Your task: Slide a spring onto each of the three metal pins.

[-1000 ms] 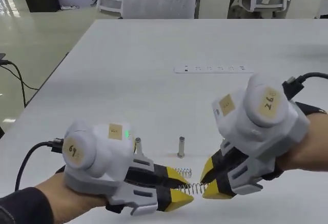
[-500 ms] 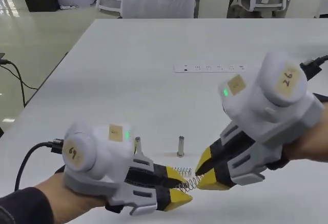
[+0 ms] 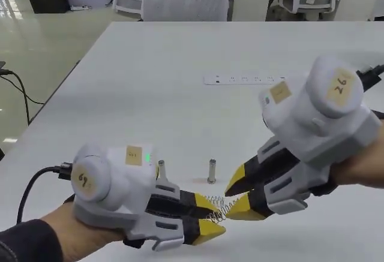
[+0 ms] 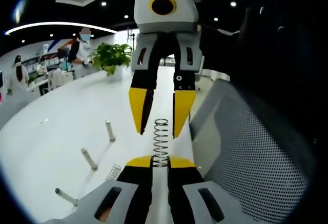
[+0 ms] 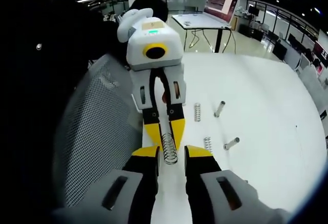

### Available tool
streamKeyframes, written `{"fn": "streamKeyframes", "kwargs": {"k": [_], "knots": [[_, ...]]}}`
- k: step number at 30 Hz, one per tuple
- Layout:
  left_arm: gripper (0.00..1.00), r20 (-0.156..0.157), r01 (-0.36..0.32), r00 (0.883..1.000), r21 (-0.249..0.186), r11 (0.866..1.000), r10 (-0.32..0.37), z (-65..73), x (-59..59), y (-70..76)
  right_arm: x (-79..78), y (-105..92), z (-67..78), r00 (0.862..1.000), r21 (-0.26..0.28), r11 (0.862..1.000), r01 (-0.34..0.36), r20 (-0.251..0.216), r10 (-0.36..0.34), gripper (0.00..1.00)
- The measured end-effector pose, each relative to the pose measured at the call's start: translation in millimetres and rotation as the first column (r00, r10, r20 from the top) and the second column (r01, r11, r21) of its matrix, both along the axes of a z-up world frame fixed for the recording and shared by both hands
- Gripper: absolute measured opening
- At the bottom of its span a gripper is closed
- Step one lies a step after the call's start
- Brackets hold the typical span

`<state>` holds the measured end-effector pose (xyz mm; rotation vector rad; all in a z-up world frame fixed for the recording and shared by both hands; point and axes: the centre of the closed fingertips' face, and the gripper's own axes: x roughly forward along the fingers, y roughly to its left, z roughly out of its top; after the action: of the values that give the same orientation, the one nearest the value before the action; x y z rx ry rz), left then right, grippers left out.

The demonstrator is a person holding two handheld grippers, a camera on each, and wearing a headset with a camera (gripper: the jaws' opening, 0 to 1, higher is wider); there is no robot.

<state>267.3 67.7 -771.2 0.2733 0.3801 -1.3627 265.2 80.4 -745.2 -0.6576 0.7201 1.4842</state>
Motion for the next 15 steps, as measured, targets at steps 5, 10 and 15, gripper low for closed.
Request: {"fn": "streamKeyframes", "kwargs": {"k": [5, 10, 15], "knots": [[0.02, 0.005, -0.002, 1.0, -0.006, 1.0, 0.002, 1.8, 0.7, -0.4, -2.9, -1.3, -7.6, 1.0, 0.0, 1.0, 0.001, -0.025, -0.001, 0.19], [0.02, 0.007, 0.0, 1.0, -0.02, 1.0, 0.0, 4.9, 0.2, -1.5, -4.4, -1.3, -13.9, 0.998, 0.01, 1.0, 0.013, -0.056, -0.012, 0.18], [0.02, 0.008, 0.001, 1.0, -0.039, 0.999, -0.001, 8.5, -0.3, -2.9, -6.0, 0.6, -14.3, 0.997, 0.027, 0.999, 0.022, -0.074, -0.02, 0.14]]}}
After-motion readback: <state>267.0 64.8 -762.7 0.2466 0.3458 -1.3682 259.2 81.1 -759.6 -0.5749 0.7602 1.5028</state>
